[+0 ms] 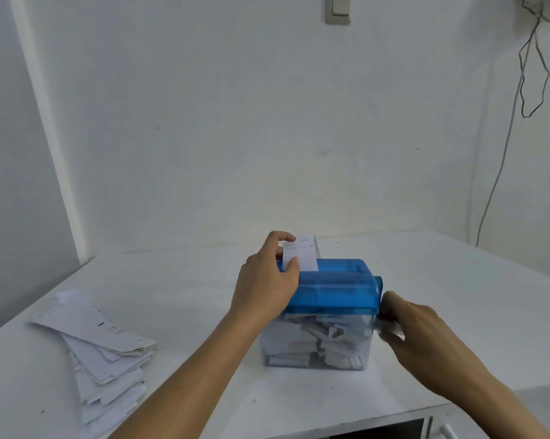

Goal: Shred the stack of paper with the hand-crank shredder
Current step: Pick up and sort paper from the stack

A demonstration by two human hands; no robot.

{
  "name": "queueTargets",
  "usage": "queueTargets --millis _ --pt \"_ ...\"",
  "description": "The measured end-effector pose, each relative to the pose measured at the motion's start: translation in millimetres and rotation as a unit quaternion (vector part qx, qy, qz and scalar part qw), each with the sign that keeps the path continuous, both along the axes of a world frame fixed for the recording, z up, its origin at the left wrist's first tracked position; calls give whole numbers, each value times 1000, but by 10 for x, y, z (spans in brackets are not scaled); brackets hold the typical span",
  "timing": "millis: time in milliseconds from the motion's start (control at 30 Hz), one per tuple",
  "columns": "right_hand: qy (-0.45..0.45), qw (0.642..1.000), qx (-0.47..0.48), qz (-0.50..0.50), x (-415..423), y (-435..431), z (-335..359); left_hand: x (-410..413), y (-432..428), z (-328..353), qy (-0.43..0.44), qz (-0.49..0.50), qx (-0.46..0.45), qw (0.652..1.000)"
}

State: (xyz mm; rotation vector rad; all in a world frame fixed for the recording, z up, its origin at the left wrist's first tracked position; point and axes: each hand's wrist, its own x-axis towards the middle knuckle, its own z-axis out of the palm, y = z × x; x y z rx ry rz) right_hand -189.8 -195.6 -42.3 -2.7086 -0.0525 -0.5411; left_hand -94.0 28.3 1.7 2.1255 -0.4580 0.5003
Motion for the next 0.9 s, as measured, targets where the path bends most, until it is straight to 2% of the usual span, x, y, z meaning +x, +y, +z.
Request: queueTargets --millis 200,300,500,667,800,900 --pt "25 999 -14 14 -122 12 51 -166 5 133 59 16 154 986" --pt "44 998 -22 26 -252 -2 204 -215 -10 201 90 22 164 982" --pt "-2 993 94 75 -327 -65 781 -227 0 226 114 1 133 985" --pt "-90 968 221 80 168 -154 856 -206 -4 192 98 -5 116 988" --pt "-127 956 258 56 577 -142 786 -190 -10 166 94 2 116 989" --pt "-99 912 393 68 743 -189 706 -181 -23 158 88 10 119 989"
